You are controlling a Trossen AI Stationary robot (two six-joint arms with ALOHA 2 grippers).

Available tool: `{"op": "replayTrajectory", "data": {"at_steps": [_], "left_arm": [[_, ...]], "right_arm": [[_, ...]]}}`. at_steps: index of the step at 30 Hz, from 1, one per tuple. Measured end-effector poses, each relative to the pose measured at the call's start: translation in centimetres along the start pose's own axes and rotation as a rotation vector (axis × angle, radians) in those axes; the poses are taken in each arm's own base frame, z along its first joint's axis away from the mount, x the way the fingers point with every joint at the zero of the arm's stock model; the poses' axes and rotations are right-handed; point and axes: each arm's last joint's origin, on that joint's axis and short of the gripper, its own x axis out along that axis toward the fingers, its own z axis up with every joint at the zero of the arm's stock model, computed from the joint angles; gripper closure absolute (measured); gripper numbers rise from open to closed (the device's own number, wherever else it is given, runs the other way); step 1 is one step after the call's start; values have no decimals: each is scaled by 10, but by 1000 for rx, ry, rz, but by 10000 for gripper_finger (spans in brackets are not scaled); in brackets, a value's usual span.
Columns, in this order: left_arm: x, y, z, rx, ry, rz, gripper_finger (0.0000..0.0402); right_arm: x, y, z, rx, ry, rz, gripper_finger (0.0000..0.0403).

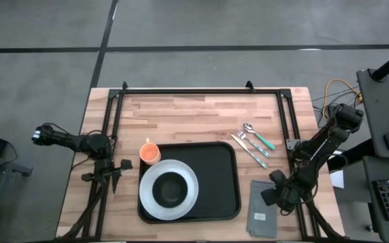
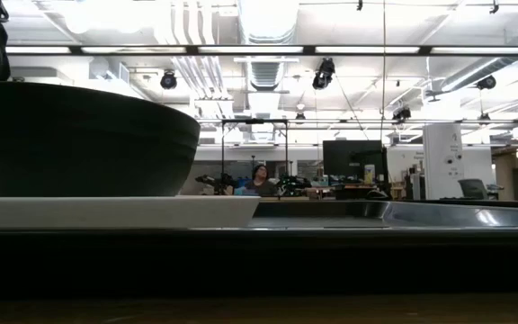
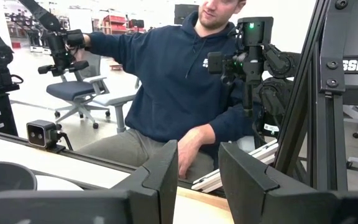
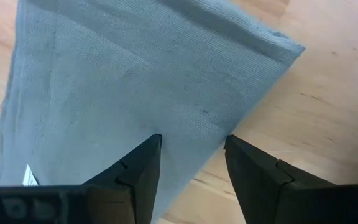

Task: Set up tray
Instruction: Put the gray table napkin to the right of the white plate on the black table tray

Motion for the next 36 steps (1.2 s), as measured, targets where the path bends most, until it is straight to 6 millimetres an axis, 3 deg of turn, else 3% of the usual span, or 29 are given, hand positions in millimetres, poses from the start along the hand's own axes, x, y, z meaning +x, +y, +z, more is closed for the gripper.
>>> {"op": "replayTrajectory", "data": {"at_steps": [9,18,27,36], "left_arm": [[0,0,0,0,0,0,304],[0,0,0,0,0,0,304],[0,0,0,0,0,0,304],[0,0,0,0,0,0,304]], "right_arm": [[0,2,1,-37,-5,16,265],[1,1,1,-62,-2,8,385],[0,1,3,-146,-68,3,395],[-21,16,-4,-332,-158,19,395]]}}
